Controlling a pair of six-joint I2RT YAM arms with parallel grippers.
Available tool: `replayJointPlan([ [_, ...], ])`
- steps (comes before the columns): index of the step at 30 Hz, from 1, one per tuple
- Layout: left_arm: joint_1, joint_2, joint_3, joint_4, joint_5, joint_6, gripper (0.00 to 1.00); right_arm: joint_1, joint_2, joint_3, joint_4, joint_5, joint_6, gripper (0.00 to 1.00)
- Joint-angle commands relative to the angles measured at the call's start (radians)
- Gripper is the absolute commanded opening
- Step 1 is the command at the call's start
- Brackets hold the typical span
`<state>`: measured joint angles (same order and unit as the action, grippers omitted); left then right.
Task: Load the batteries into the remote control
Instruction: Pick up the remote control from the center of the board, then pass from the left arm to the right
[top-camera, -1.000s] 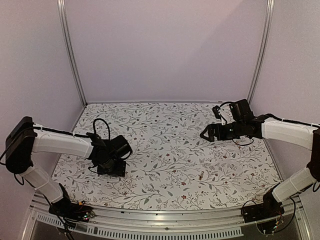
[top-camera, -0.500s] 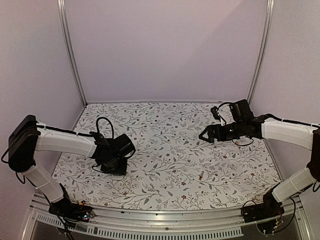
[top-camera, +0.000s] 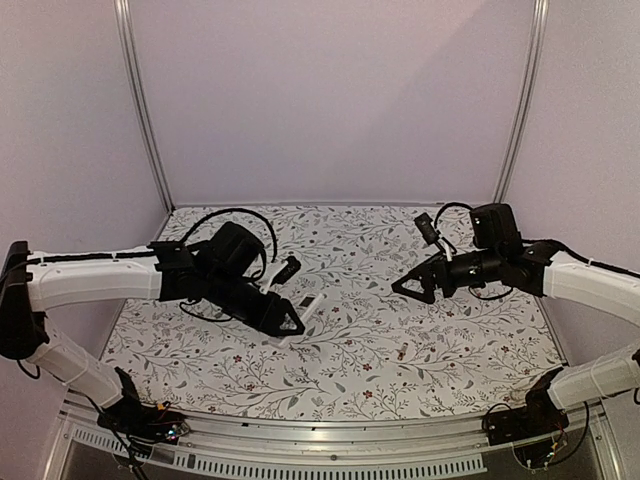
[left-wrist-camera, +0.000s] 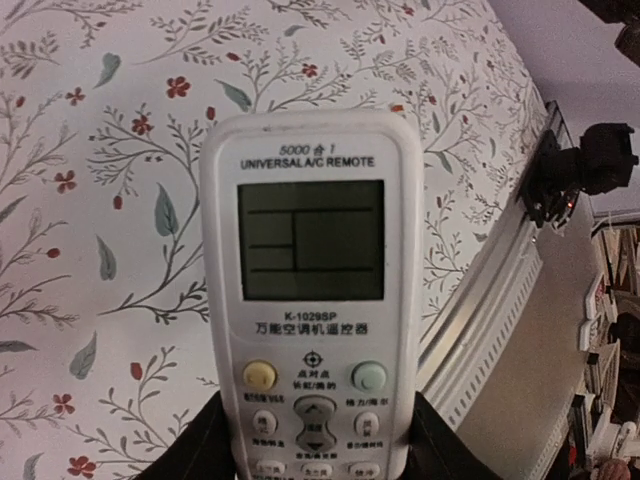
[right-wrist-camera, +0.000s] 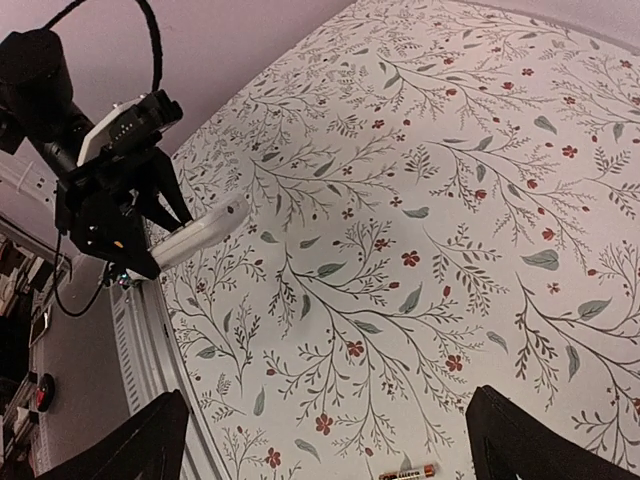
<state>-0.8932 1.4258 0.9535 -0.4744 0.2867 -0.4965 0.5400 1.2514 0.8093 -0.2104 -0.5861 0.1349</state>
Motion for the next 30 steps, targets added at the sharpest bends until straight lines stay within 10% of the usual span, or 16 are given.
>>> replayJointPlan([
  [1, -0.063, -0.011, 0.035, 0.073, 0.360, 0.089, 0.35, 0.086, -0.090, -0.023, 0.023, -0.077, -0.080, 0.99],
  [19, -0.236, 0.038, 0.125, 0.100, 0.774, 0.081, 0.30, 0.707, -0.195, 0.178, -0.324, 0.304, -0.327, 0.82],
  [30, -0.280, 0.081, 0.148, 0.150, 0.841, 0.056, 0.28, 0.828, -0.116, 0.299, -0.405, 0.372, -0.417, 0.63],
])
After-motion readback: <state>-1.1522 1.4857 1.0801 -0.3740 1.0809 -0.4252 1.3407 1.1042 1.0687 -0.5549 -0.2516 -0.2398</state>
